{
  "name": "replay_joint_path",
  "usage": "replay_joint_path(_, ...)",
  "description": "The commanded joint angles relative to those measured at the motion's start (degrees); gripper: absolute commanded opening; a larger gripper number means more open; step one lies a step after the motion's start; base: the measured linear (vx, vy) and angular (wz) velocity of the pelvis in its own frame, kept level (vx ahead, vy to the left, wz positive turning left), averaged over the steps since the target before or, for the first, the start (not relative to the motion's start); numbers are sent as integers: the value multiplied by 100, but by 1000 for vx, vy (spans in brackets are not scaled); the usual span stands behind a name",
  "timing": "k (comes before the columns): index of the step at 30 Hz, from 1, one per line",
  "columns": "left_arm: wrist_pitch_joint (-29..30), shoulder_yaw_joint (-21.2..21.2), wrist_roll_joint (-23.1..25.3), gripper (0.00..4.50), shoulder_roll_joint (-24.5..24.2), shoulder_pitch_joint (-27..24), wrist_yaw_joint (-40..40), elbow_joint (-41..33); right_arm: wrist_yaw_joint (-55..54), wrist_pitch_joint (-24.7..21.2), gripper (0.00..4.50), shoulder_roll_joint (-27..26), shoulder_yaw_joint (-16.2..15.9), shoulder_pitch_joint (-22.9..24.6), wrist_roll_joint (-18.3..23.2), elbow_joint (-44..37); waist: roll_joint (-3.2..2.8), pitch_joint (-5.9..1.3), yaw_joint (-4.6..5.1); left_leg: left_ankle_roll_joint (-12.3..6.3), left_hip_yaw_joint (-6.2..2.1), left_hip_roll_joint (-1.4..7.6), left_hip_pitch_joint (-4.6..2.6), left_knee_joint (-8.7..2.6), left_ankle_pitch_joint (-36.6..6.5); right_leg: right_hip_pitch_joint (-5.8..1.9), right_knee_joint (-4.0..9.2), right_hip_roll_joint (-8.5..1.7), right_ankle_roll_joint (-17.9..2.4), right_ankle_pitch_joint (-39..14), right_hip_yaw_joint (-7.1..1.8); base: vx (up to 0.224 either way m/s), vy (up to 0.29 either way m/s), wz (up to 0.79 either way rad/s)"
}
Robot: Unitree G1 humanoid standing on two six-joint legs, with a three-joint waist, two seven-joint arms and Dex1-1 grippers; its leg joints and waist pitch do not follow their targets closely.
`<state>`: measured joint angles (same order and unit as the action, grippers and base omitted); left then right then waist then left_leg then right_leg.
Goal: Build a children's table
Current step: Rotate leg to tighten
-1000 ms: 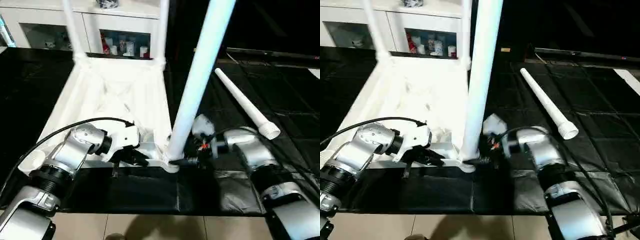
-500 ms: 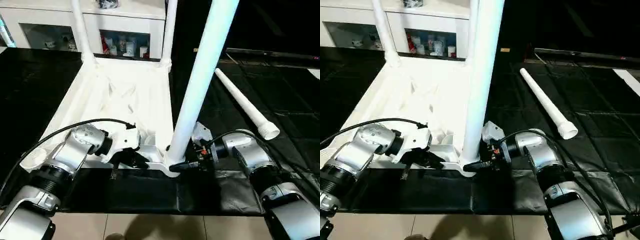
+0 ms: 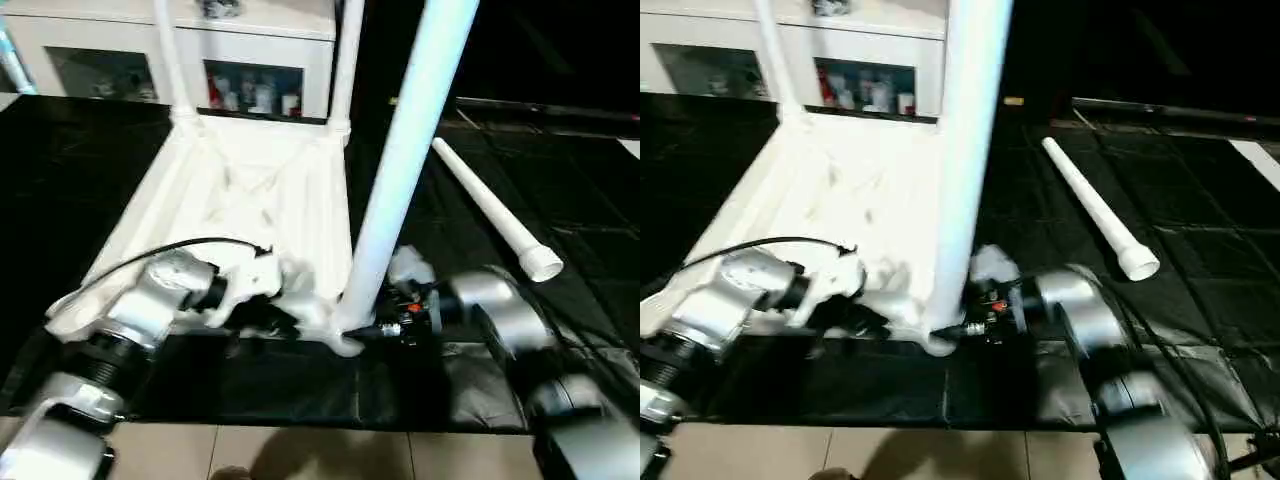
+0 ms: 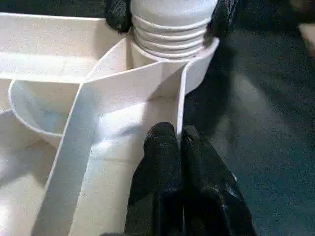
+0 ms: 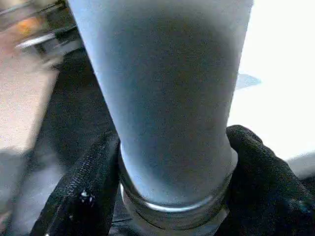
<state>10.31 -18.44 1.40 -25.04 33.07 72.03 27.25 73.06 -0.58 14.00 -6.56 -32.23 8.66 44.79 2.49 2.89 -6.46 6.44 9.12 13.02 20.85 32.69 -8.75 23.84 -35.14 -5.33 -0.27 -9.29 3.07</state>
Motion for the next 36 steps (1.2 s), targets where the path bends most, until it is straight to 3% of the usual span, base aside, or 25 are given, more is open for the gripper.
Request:
replay_joint_path(1,376,121,-54,0,423,-20,-803,-115,-356,-155,275,-402,-67,153,219,-218,-44,-342,36,25,94,-36,-40,-417,-2064,-294,452,-173,-1050,-2061,-125,0,0,0)
replay_joint_path(4,822,335,-33,0,903,-13,-1672,-175,-1528,-170,275,-921,206,306,271,-151,-21,-301,145,79,57,-67,-48,-429,-2318,-245,577,-186,-648,-3032,-102,0,0,0)
replay_joint_path(7,986,467,-9,0,1242,31,-2237,-121,-2290,-85,275,-1248,317,267,196,71,-4,-322,218,68,34,-98,-20,-416,-2264,-259,632,-198,-399,-3458,-74,0,0,0)
replay_joint_path(8,986,467,-9,0,1242,31,-2237,-121,-2290,-85,275,-1248,317,267,196,71,-16,-327,245,20,42,-101,-54,-399,-2274,-215,665,-186,-408,-3430,-71,0,0,0)
replay_joint_path(9,1096,584,74,0,1567,104,-2824,-37,-3119,11,275,-1552,384,136,-10,322,-45,-329,254,17,42,-91,-51,-401,-2280,-207,653,-192,-442,-3346,-79,0,0,0)
replay_joint_path(10,1139,607,107,0,1642,125,-2965,-21,-3317,-6,275,-1625,397,94,-72,373,-36,-318,295,34,42,-100,-48,-407,-2289,-199,652,-168,-487,-3267,-65,0,0,0)
replay_joint_path(14,1131,586,257,0,1765,261,-3266,59,-4061,50,275,-1843,396,-183,-314,639,-51,-353,346,-5,41,-111,-33,-404,-2302,-209,630,-146,-497,-3052,-62,0,0,0)
replay_joint_path(15,1138,570,295,0,1756,289,-3292,58,-4131,89,275,-1879,418,-223,-315,656,-54,-368,351,-35,48,-99,-20,-405,-2215,-214,604,-151,-572,-2760,-81,0,0,0)
replay_joint_path(18,1241,552,363,0,1723,282,-3301,-46,-4104,0,347,-1951,522,-200,-258,551,-37,-363,345,-138,80,-91,-4,-407,-2075,-233,562,-125,-741,-2271,-100,0,0,0)
replay_joint_path(21,1308,473,404,0,1602,192,-3128,-180,-4074,21,355,-1931,573,-145,-202,454,-51,-376,334,-155,83,-87,20,-414,-1848,-273,533,-133,-819,-1991,-104,0,0,0)
replay_joint_path(23,1302,446,405,0,1544,146,-3033,-215,-4005,56,392,-1863,546,-117,-227,424,-53,-373,334,-154,92,-86,19,-414,-1790,-278,525,-129,-857,-1896,-108,0,0,0)
replay_joint_path(28,1223,392,363,0,1281,11,-2684,-298,-3566,320,420,-1488,450,34,-285,255,-45,-365,346,-144,87,-76,12,-422,-1889,-281,536,-137,-884,-1983,-104,0,0,0)
replay_joint_path(29,1045,305,357,0,995,-52,-2334,-313,-2923,517,433,-1073,369,156,-259,40,-46,-366,334,-179,90,-70,4,-417,-1923,-281,543,-131,-880,-1987,-103,0,0,0)
replay_joint_path(31,880,233,359,0,799,-111,-2075,-342,-2511,615,448,-778,337,196,-227,-80,-51,-370,316,-238,90,-61,24,-418,-1786,-301,513,-133,-966,-1676,-109,0,0,0)
replay_joint_path(33,749,188,316,0,637,-182,-1799,-395,-2066,576,448,-506,369,200,-133,-202,-56,-375,318,-282,102,-56,22,-402,-1740,-297,494,-134,-1036,-1573,-114,0,0,0)
replay_joint_path(34,617,156,273,0,525,-230,-1578,-439,-1715,464,448,-333,388,183,-46,-304,-98,-375,309,-283,102,-53,11,-395,-1725,-297,482,-133,-1088,-1522,-115,0,0,0)
replay_joint_path(36,506,121,208,0,420,-282,-1324,-498,-1387,385,448,-176,380,164,20,-392,-70,-381,292,-314,106,-53,17,-391,-1676,-312,477,-128,-1125,-1429,-112,0,0,0)
